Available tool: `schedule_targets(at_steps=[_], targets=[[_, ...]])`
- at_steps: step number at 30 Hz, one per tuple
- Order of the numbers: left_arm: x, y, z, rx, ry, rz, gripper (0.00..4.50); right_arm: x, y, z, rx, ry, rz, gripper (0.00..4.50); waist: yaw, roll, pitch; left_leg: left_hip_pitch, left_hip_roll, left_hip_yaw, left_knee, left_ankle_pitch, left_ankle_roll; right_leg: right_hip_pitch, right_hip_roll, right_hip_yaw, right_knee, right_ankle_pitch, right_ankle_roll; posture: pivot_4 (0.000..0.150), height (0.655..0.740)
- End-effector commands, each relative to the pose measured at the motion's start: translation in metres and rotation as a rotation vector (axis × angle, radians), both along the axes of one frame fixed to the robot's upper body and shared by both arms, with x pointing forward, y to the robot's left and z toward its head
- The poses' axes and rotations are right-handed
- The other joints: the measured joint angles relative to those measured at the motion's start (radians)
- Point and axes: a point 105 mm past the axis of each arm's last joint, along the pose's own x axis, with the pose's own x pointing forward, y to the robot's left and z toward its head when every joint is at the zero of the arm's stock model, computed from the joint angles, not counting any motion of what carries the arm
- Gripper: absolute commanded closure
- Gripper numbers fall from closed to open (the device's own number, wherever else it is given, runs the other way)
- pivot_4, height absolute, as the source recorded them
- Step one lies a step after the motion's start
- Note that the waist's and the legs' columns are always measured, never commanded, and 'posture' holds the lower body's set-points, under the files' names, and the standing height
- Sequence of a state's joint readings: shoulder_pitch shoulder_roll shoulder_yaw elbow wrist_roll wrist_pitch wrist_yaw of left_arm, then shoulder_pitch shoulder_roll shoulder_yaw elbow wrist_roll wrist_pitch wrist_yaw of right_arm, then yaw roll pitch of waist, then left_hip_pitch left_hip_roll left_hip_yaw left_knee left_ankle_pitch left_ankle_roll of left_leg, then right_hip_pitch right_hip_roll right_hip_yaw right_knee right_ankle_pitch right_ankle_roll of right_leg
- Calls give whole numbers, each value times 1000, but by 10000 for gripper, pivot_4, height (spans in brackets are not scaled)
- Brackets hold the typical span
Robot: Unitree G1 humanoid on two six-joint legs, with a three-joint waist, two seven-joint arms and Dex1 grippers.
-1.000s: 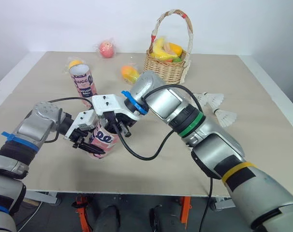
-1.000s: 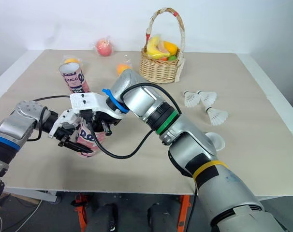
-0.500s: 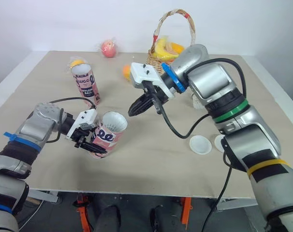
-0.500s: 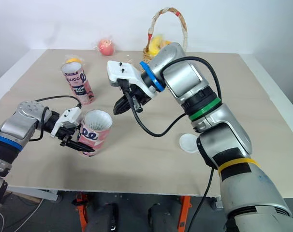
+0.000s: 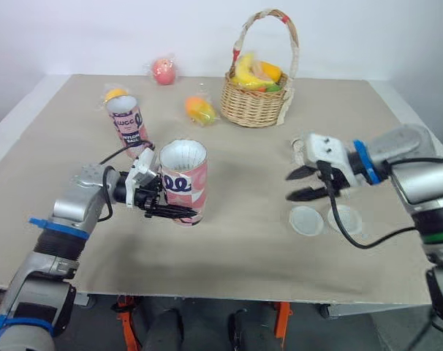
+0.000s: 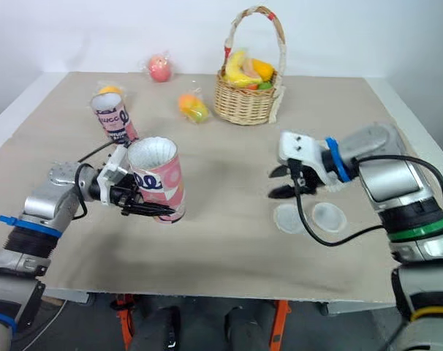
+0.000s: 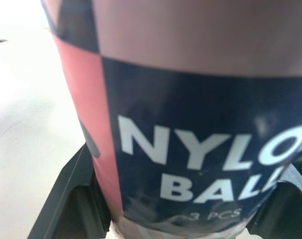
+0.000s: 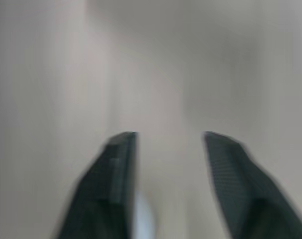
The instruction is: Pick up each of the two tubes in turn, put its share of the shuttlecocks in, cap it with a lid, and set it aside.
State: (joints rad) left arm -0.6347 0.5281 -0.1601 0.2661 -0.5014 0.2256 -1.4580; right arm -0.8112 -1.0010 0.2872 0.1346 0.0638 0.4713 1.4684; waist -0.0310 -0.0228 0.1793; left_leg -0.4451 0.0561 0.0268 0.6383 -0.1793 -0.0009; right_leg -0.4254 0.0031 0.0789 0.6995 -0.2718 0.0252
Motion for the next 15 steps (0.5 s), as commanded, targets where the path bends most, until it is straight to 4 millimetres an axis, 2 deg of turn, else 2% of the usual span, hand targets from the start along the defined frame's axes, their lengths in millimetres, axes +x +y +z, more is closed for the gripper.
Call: schedule_targets(at_steps=[1, 4, 7, 15], targets=[[1, -7, -2, -24, -31, 20, 16305, 2, -15, 0, -55, -17, -29, 15535, -11, 0, 0, 0, 1, 0, 1, 0, 0, 0, 1, 0, 0, 0, 0, 1500, 7393], [-3, -21, -17, -26, -15, 1, 16305, 5, -28, -14, -96, 15, -61, 15535, -13, 0, 0, 3, 2, 0, 1, 0, 0, 2, 3, 0, 0, 1, 0, 1500, 7393], [-2, -30, -25, -27, -15, -4, 16305, 8, -33, -22, -113, 33, -73, 15535, -14, 0, 0, 4, 1, 0, 1, 1, -1, 3, 3, 1, 0, 2, 2, 1500, 7393], [5, -33, -44, 72, -86, -15, 16305, 17, -23, -33, -111, 54, -69, 15535, -15, 0, 0, 5, 2, 0, 1, 2, -2, 4, 5, 4, 0, 3, 4, 1500, 7393]])
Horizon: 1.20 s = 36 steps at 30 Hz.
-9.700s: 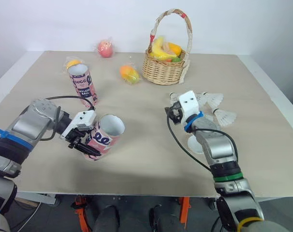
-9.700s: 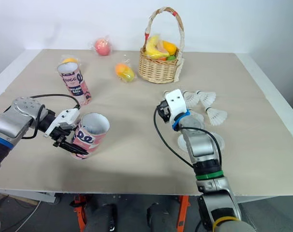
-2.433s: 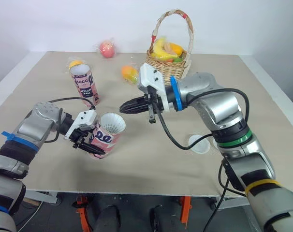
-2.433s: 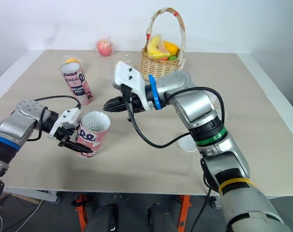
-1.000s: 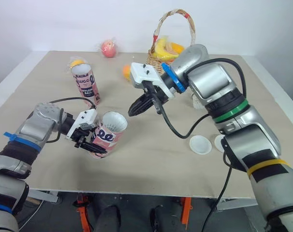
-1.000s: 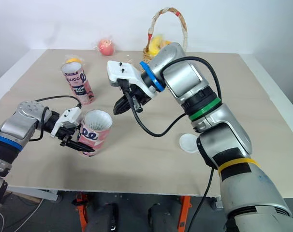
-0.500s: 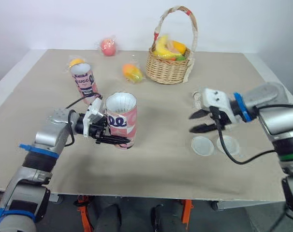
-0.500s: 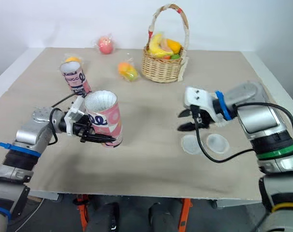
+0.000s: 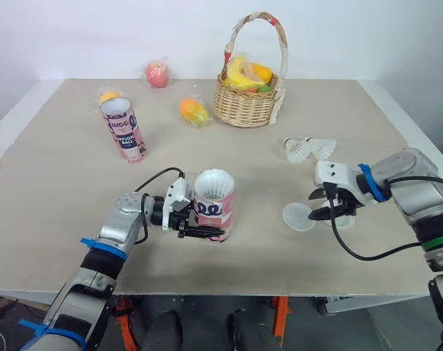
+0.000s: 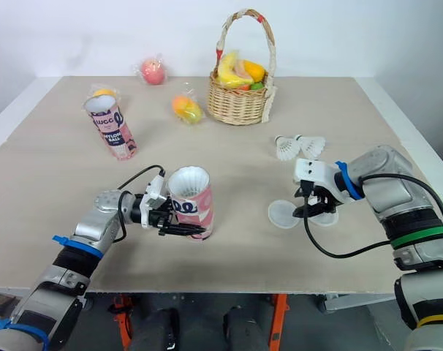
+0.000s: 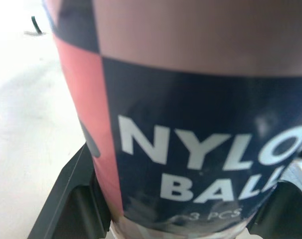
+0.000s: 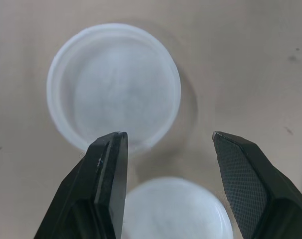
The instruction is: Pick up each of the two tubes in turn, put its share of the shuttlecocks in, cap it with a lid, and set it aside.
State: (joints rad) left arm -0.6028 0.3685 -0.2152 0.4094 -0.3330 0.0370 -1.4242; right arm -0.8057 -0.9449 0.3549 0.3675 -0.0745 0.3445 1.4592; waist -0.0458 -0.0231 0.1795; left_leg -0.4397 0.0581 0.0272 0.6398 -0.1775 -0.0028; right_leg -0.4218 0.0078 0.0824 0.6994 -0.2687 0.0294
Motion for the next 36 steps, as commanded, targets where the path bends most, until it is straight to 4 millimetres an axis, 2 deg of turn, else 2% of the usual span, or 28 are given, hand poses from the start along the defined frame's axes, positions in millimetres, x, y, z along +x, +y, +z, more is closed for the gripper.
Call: schedule_targets(at_steps=[1, 7, 8, 10, 12, 14, 17, 20, 26, 29, 31, 33, 36], targets=[[4, 1, 0, 43, -74, -8, 16305, 7, 7, 10, -5, -36, 19, 15535, 1, 0, 0, 0, 0, 0, 0, 0, 0, 0, 0, 0, 0, 0, 0, 1500, 7393], [8, 7, -4, 35, -99, 25, 16305, 14, 16, 8, -19, -49, 42, 15535, 1, 0, 0, 0, 0, 0, 0, 0, 0, 0, 0, 0, 0, 1, -1, 1500, 7393], [8, 7, -4, 32, -104, 29, 16305, 14, 17, 7, -27, -50, 43, 20552, 1, 0, 0, 0, 0, 0, 0, 0, 0, 1, 0, 0, 0, 1, -1, 1500, 7393], [9, 6, -6, 21, -104, 40, 16305, 15, 16, 5, -42, -54, 50, 26433, 1, 0, 0, 1, 0, 1, 0, 0, 0, 1, 0, 0, 0, 1, -1, 1500, 7393], [8, 5, -7, 10, -95, 46, 16305, 13, 18, 5, -41, -47, 76, 37740, 1, 0, 0, 1, 0, 0, 0, 0, 0, 2, 0, 0, 0, 1, 0, 1500, 7393], [8, 5, -9, 7, -94, 53, 16305, 11, 23, 7, -21, -45, 94, 44577, 1, 0, 0, 2, 0, 0, 0, 0, 0, 2, 0, 0, 0, 1, 0, 1500, 7393], [9, 4, -11, -3, -83, 71, 16305, 10, 33, 13, 12, -52, 122, 44577, 1, 0, 0, 2, 0, 0, 1, 0, 0, 3, 0, 0, 0, 1, 0, 1500, 7393], [9, 3, -15, 3, -61, 75, 16305, 10, 47, 28, 81, -73, 134, 44577, 1, 1, -1, 2, 0, 0, 1, 0, 0, 3, 0, 0, 0, 1, 1, 1500, 7393], [8, -6, -23, 37, -51, 47, 16305, -7, 80, 84, 237, -138, 263, 44577, 2, 1, -1, 3, 0, 0, 2, 1, 0, 4, -1, 0, 0, 2, 2, 1500, 7393], [9, -9, -21, 43, -52, 31, 16305, -7, 88, 115, 233, -234, 307, 44577, 5, 1, -1, 3, 0, -1, 2, 1, 0, 5, -1, -1, 0, 1, 3, 1500, 7393], [11, -8, -20, 48, -50, 28, 16305, -4, 99, 134, 234, -276, 335, 44577, 5, 1, -1, 3, 0, 0, 3, 1, 0, 4, -1, -1, 0, 2, 4, 1500, 7393], [12, -8, -21, 58, -45, 20, 16305, -4, 116, 147, 218, -307, 397, 44577, 2, 2, -1, 3, 0, 0, 3, 1, 0, 4, -1, -1, 0, 2, 4, 1500, 7393], [12, -8, -24, 81, -42, 0, 16305, -11, 143, 155, 200, -308, 508, 44577, 1, 1, -2, 3, 1, -1, 3, 1, 0, 4, 1, -1, 0, 1, 3, 1500, 7393]])
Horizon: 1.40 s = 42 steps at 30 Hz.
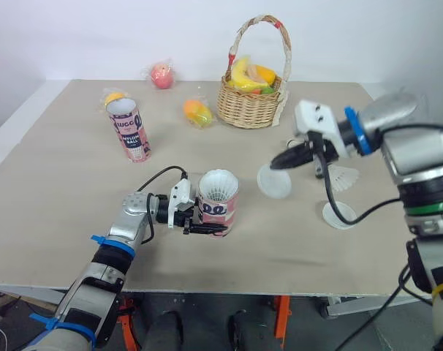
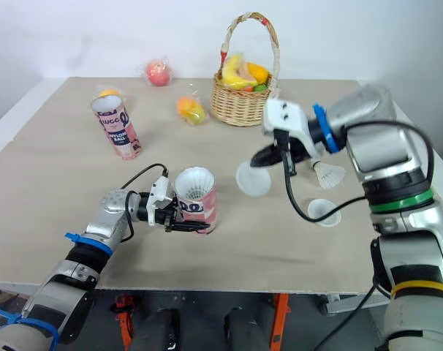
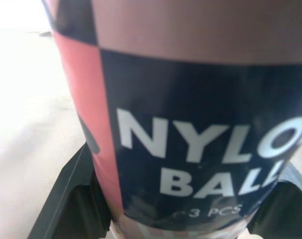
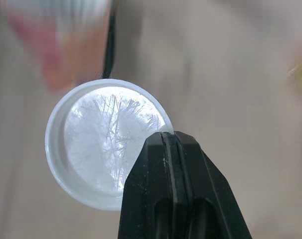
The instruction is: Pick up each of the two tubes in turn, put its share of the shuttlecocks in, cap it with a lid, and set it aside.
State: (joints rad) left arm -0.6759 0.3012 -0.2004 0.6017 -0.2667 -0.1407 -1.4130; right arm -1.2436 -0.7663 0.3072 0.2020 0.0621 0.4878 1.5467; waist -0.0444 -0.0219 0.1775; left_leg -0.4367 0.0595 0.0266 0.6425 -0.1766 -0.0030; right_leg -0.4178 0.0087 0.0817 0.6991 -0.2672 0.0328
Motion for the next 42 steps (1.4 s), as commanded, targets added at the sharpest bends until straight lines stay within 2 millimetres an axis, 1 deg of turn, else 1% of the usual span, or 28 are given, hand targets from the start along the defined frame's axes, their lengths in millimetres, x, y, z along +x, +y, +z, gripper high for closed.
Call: schedule_targets(at_steps=[1, 3, 6, 8, 12, 17, 24, 27, 35, 39, 42], targets=[[-3, 1, -19, 86, 38, -26, 16305, -13, 32, 10, -47, -16, 152, 44577, 1, 0, 0, 0, 1, 0, 0, 0, 0, 0, 1, 0, 0, 0, -1, 1500, 7393], [-2, -1, -17, 84, 38, -30, 16305, -19, 48, 13, -68, -26, 218, 44577, 3, 0, 0, 0, 1, -1, -1, 0, 0, 0, 1, -1, 0, 0, -1, 1500, 7393], [0, -1, -15, 87, 35, -31, 16305, -25, 63, 9, -116, -51, 288, 44577, 4, 0, 0, -1, 1, 0, -1, 0, 0, -1, 1, 0, 0, 1, -2, 1500, 7393], [0, 0, -14, 87, 36, -30, 16305, -28, 69, 3, -155, -71, 324, 44577, 5, 0, 0, -1, 1, 0, -1, 0, 0, -1, 1, 0, 0, 1, -2, 1500, 7393], [0, 7, -17, 97, 43, -22, 16305, -31, 80, 1, -176, -95, 360, 44577, 5, 0, 0, -1, 1, 0, -1, 0, 0, -1, 1, -1, 0, 0, -2, 1500, 7393], [0, 10, -17, 98, 47, -13, 16305, -35, 85, -4, -235, -149, 408, 44577, 3, 0, 0, -1, 2, 0, -1, 0, 0, -1, 2, -1, 0, 0, -2, 1500, 7393], [1, 11, -16, 95, 50, -6, 16305, -30, 86, -5, -287, -227, 412, 44577, 1, 0, 0, -1, 3, 0, -1, 0, 0, -1, 2, -1, 0, 0, -2, 1500, 7393], [1, 11, -16, 95, 51, -8, 16305, -31, 92, 0, -250, -233, 416, 44577, 1, 0, 0, -1, 3, 0, -1, 0, 0, -1, 2, -1, 0, 0, -2, 1500, 7393], [1, 10, -16, 94, 52, -10, 16305, -32, 96, 5, -243, -238, 427, 44577, 1, 0, 0, -1, 3, 0, -1, 0, 0, -1, 2, -1, 0, 0, -2, 1500, 7393], [1, 11, -15, 92, 52, -9, 16305, -34, 94, 1, -263, -221, 435, 44577, 1, 0, 0, -1, 3, 0, -1, 0, 0, -1, 2, -1, 0, 0, -3, 1500, 7393], [2, 12, -15, 93, 52, -5, 16305, -36, 89, -7, -305, -203, 450, 44577, 1, 0, 0, -1, 3, 0, -1, 0, 0, -1, 2, -1, 0, 0, -3, 1500, 7393]])
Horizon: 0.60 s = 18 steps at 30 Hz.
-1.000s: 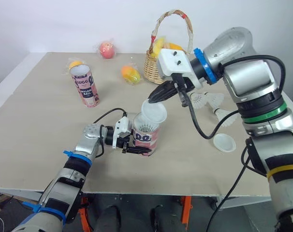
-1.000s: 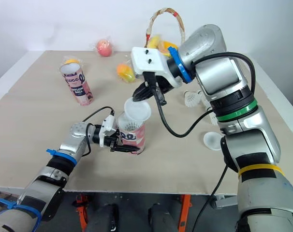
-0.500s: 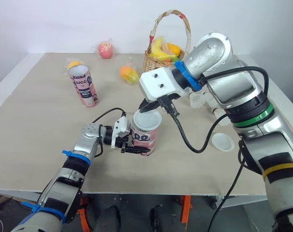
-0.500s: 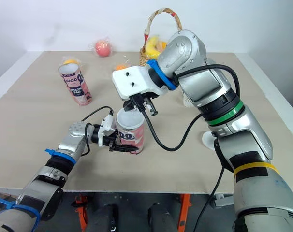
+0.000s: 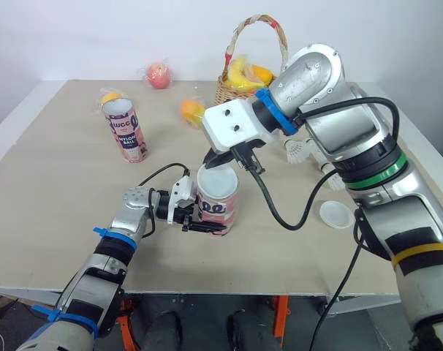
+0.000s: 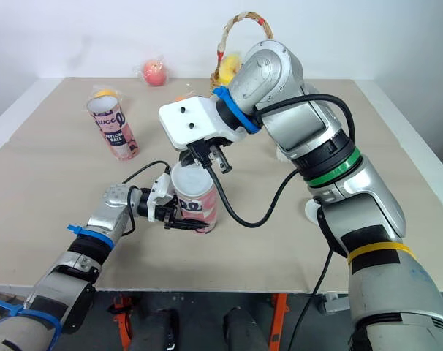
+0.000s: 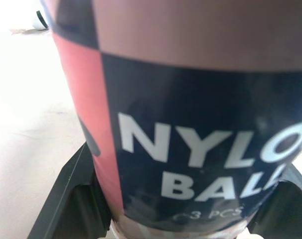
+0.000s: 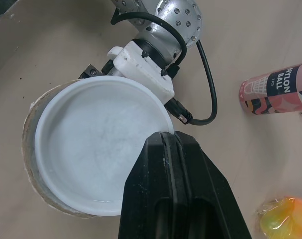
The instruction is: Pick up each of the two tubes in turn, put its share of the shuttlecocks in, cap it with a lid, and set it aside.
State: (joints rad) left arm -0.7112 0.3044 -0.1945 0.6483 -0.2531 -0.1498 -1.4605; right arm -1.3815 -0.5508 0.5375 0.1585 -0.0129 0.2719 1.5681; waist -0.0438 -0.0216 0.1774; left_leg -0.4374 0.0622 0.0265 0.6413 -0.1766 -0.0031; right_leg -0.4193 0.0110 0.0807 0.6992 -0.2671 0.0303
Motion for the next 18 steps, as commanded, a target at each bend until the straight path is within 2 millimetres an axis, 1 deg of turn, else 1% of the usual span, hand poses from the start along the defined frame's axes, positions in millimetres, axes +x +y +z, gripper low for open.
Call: schedule_targets(at_steps=[1, 4, 8, 9, 11, 12, 14, 16, 18], targets=[[0, 10, -17, 68, 49, 28, 16305, -9, -5, 5, -52, -23, 45, 44577, 0, 0, 0, 0, 0, 0, 0, 0, 0, 0, 0, 0, 0, 0, 0, 1500, 7393], [0, 10, -17, 70, 49, 29, 16305, -8, -5, 2, -68, -18, 46, 44577, 0, 0, 0, 0, 0, 0, 0, 0, 0, 0, 0, 0, 0, 0, 0, 1500, 7393], [0, 10, -18, 71, 50, 31, 16305, 1, -3, -8, -100, -15, 36, 44577, 0, 0, 0, 0, 0, 0, 0, 0, 0, 0, 0, 0, 0, 0, 0, 1500, 7393], [0, 10, -18, 70, 50, 33, 16305, 4, -1, -6, -96, -19, 29, 44577, 0, 0, 0, 0, 0, 0, 0, 0, 0, 0, 0, 0, 0, 0, 0, 1500, 7393], [0, 10, -18, 68, 51, 34, 16305, 8, 3, 3, -73, -20, 21, 44577, 0, 0, 0, 1, 0, 0, 0, 0, 0, 0, 0, 0, 0, 0, 0, 1500, 7393], [0, 10, -19, 68, 51, 35, 16305, 8, 4, 8, -60, -16, 23, 44577, -1, 0, 0, 1, 0, 0, 0, 0, 0, 0, 0, 0, 0, 0, 0, 1500, 7393], [-1, 11, -19, 67, 52, 39, 16305, 5, 6, 12, -47, 8, 37, 44577, -1, 0, 0, 1, 0, 0, 0, 0, 0, 0, 0, 0, 0, 0, -1, 1500, 7393], [-1, 12, -20, 67, 53, 42, 16305, 2, 9, 11, -47, 40, 53, 44577, -1, 0, 0, 1, 0, 0, 0, 1, 0, 0, 0, 0, 0, 1, -1, 1500, 7393], [0, 13, -20, 68, 53, 45, 16305, 4, 11, 4, -71, 57, 53, 44577, -1, 0, 0, 1, 0, 0, -1, 1, 0, 0, 0, 0, 0, 1, -1, 1500, 7393]])
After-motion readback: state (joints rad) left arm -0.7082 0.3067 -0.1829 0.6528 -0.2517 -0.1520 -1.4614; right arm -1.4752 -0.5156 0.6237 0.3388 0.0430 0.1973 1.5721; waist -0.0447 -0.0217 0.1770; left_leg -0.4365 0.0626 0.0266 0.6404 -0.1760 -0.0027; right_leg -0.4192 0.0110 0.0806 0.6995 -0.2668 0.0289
